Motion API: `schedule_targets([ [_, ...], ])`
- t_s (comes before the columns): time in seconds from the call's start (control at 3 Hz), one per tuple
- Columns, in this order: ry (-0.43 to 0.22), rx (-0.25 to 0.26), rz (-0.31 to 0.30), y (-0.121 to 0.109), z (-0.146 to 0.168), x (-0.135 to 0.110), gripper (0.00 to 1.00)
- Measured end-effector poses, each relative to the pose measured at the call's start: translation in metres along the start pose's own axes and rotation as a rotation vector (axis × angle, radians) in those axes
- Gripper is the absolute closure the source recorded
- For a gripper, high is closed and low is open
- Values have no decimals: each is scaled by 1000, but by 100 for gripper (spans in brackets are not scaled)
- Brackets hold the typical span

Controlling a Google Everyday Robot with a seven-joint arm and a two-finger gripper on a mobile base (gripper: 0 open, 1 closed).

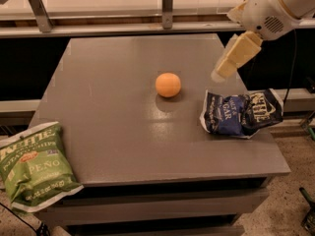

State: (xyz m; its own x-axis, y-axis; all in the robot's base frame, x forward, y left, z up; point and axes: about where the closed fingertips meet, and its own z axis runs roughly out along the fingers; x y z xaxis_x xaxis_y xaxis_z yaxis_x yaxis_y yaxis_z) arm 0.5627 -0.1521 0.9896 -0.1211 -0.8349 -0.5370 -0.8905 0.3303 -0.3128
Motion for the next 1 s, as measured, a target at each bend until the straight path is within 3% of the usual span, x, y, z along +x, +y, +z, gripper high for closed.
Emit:
schedule_targets([
  [0.33, -60, -43, 90, -21, 44, -11, 0],
  [1.0, -87, -142, 141, -16, 104, -23, 0],
])
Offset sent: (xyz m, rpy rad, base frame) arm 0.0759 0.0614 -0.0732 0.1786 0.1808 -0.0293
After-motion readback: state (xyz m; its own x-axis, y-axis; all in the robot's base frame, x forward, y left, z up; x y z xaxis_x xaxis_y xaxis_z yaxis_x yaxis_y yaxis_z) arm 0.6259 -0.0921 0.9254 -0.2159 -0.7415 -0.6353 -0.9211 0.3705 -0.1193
